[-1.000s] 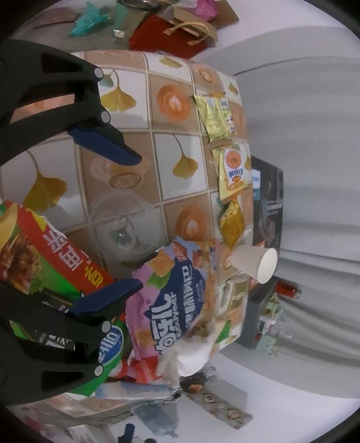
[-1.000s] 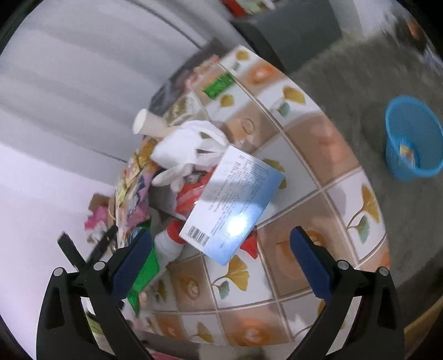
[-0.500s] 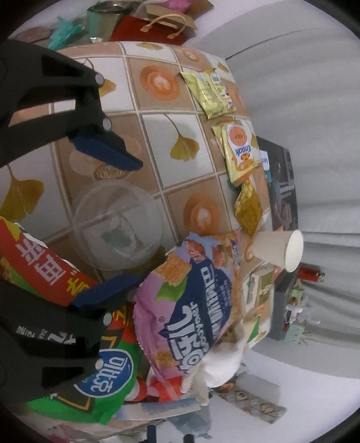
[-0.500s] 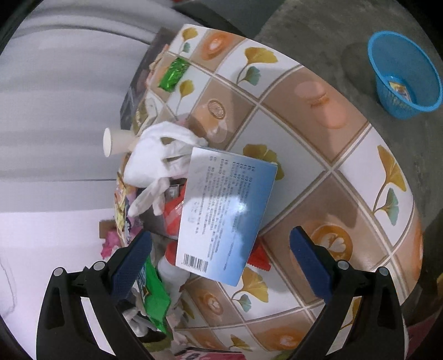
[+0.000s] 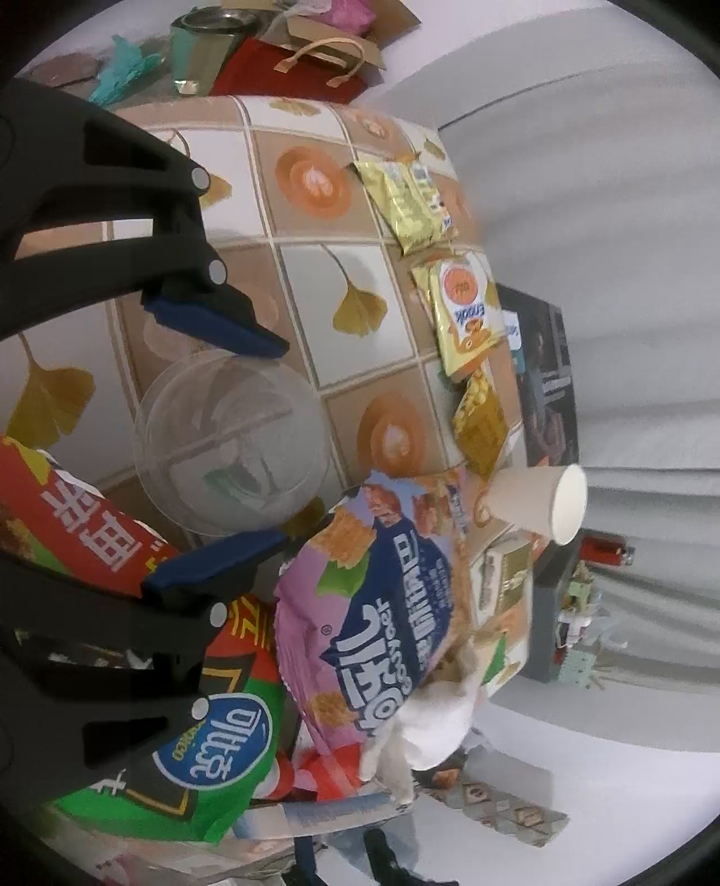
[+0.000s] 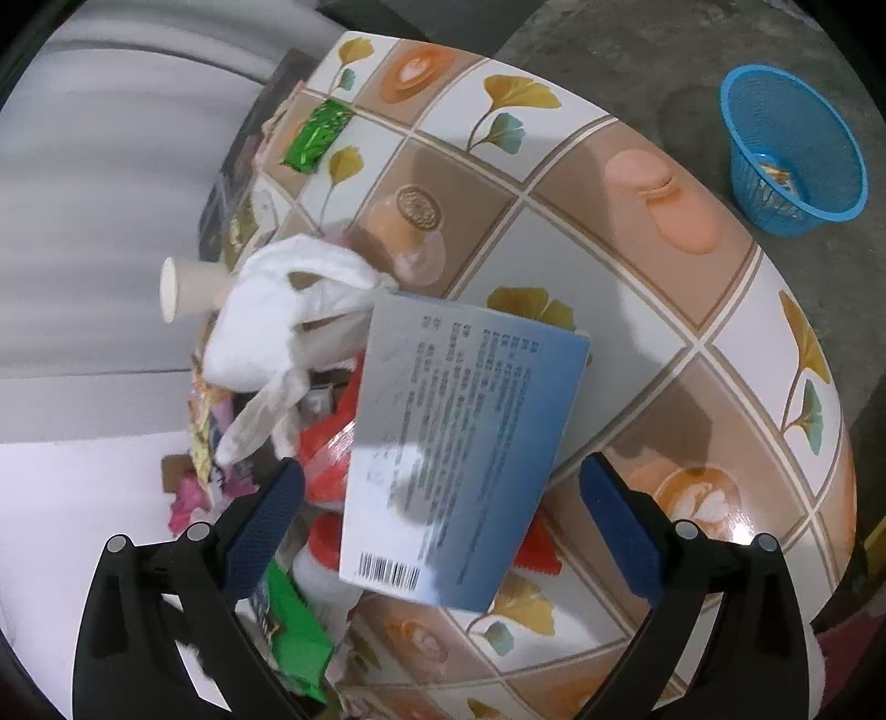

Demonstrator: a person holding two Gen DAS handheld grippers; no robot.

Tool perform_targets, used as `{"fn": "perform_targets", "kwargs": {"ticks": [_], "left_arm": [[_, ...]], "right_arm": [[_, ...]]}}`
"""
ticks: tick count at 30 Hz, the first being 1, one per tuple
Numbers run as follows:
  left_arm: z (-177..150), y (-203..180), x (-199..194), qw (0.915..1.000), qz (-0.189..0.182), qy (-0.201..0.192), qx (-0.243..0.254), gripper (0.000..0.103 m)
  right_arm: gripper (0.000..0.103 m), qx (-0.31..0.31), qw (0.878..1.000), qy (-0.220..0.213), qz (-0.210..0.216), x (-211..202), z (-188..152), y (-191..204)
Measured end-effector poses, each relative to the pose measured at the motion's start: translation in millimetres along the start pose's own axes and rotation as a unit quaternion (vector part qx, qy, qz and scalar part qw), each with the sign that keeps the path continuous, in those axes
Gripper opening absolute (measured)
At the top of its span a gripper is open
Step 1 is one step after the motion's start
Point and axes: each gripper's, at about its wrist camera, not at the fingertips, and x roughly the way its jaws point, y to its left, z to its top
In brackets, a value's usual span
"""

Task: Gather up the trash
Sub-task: 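Grasp the clear plastic cup with the left gripper while the right grasps the blue-white box, then carry cup and box over the wastebasket and release both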

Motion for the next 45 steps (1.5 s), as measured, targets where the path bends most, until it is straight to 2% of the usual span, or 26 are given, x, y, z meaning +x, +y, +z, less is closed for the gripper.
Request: {"fn": "perform_targets", "kwargs": {"ticks": [4, 8, 18, 21, 34, 41, 45], "left_arm": [[-1.7, 9.3, -14.9, 0.9997, 0.007, -0.010, -0.019, 0.060], [-6.6, 16.6, -34.7, 0.9990, 0.016, -0.024, -0.036, 0.060], [-15.7, 19.2, -99.2, 0.9948, 0.029, -0.074, -0.063, 0.060], [-18.7, 11.9, -119.3, 0.9936, 0.045, -0.078, -0.069, 0.060], [-28.0, -28.9, -188.9, 0.9889, 0.032, -0.127, -0.071, 0.060], [-24.1, -57.1, -195.3, 0.9894, 0.020, -0.133, -0.055, 0.060], [-24.0, -71.1, -193.7, 0.9899, 0.009, -0.131, -0.055, 0.060]], "right_arm": [[0.097, -0.007, 1.000, -0.008, -0.009, 9.3, 4.0, 2.8], [0.096, -0.003, 1.000, -0.015, 0.001, 14.2, 6.2, 0.0], [0.078, 0.008, 0.999, -0.019, 0.036, 8.1, 11.6, -14.4], [0.076, 0.011, 0.999, -0.015, 0.046, 9.4, 13.7, -16.2], [0.075, 0.014, 0.995, 0.005, 0.097, -5.3, 6.6, -37.2], [0.075, 0.007, 0.992, 0.006, 0.128, -22.5, -2.9, -51.4], [0.075, -0.007, 0.987, 0.023, 0.158, -26.5, -6.3, -55.6]]}}
